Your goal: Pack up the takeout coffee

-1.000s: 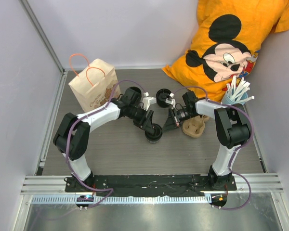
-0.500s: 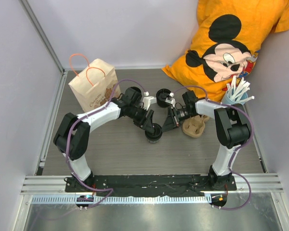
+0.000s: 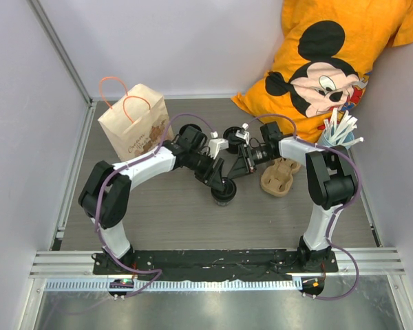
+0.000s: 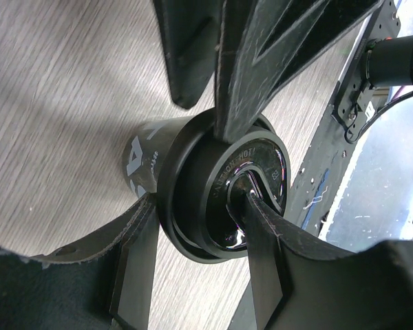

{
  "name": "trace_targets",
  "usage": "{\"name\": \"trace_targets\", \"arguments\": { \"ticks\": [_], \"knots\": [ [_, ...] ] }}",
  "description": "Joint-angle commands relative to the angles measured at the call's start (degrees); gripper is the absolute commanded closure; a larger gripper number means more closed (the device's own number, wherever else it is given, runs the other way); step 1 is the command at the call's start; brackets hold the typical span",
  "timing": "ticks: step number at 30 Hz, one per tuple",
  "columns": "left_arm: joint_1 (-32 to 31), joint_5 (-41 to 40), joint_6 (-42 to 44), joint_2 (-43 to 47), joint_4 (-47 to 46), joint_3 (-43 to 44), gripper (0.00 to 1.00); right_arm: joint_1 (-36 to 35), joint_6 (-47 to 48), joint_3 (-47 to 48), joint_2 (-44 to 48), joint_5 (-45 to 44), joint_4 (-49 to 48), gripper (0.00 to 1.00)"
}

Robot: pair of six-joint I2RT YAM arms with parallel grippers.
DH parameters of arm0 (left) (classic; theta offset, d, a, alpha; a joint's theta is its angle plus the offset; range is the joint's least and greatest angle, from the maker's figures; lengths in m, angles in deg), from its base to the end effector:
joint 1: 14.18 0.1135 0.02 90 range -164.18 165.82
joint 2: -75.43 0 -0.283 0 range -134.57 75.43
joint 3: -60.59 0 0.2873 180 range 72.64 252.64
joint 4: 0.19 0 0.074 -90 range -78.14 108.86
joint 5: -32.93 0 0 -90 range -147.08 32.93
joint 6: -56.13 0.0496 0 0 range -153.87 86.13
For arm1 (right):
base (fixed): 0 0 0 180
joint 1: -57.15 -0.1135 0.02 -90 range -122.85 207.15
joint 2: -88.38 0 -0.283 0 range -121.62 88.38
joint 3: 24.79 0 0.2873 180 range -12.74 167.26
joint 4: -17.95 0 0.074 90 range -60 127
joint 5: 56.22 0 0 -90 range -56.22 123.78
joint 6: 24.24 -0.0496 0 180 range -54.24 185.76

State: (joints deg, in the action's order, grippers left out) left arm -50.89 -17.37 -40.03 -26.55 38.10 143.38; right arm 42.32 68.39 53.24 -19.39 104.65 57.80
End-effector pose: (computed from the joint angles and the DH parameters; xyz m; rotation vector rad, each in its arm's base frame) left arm 0.3100 -0.2707 0.2013 0.9598 2.4637 -1.1639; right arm 0.3624 0.1444 0.1559 -0.6666 2.3200 1.7399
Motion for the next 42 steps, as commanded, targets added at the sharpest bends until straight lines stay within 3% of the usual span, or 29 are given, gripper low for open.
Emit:
{"name": "trace_targets", "arguments": {
  "ticks": [1,5,14,22,31,34,35,38,42],
  "knots": [
    [-1.08,-14.13,5.98,-5.43,2.76,-3.24,1.00,-0.73,-0.35,2.23,-0.95,2.43,-1.16,0.60],
    [-1.08,-15.09,5.98,-5.34,2.76,-3.24,1.00,-0.90,5.70,3.02,-1.39,1.64,4.10,0.60],
    [-1.08,-15.62,5.98,-5.08,3.03,-3.50,1.00,0.85,30.30,10.75,-6.93,0.49,35.36,0.61],
    [-1.08,-16.41,5.98,-5.34,3.11,-3.33,1.00,1.03,39.37,11.37,-8.86,0.76,42.78,0.61],
    [-1.35,-16.59,5.98,-5.25,3.20,-3.24,1.00,1.03,36.31,11.20,-10.27,1.11,39.10,0.65],
    [-1.52,-16.59,5.98,-4.99,3.12,-3.33,1.00,1.03,28.51,8.92,-8.52,-0.29,30.68,0.66],
    [-1.52,-16.50,5.98,-4.90,3.12,-3.33,1.00,1.03,20.13,7.60,-6.08,-1.25,22.56,0.67],
    [-1.61,-16.59,5.98,-4.64,2.94,-3.50,1.00,0.86,7.17,1.80,-1.06,-5.56,6.64,0.68],
    [-1.61,-16.41,5.98,-4.72,2.85,-3.42,1.00,0.42,6.94,1.88,-1.83,-4.96,6.75,0.68]
  ]
}}
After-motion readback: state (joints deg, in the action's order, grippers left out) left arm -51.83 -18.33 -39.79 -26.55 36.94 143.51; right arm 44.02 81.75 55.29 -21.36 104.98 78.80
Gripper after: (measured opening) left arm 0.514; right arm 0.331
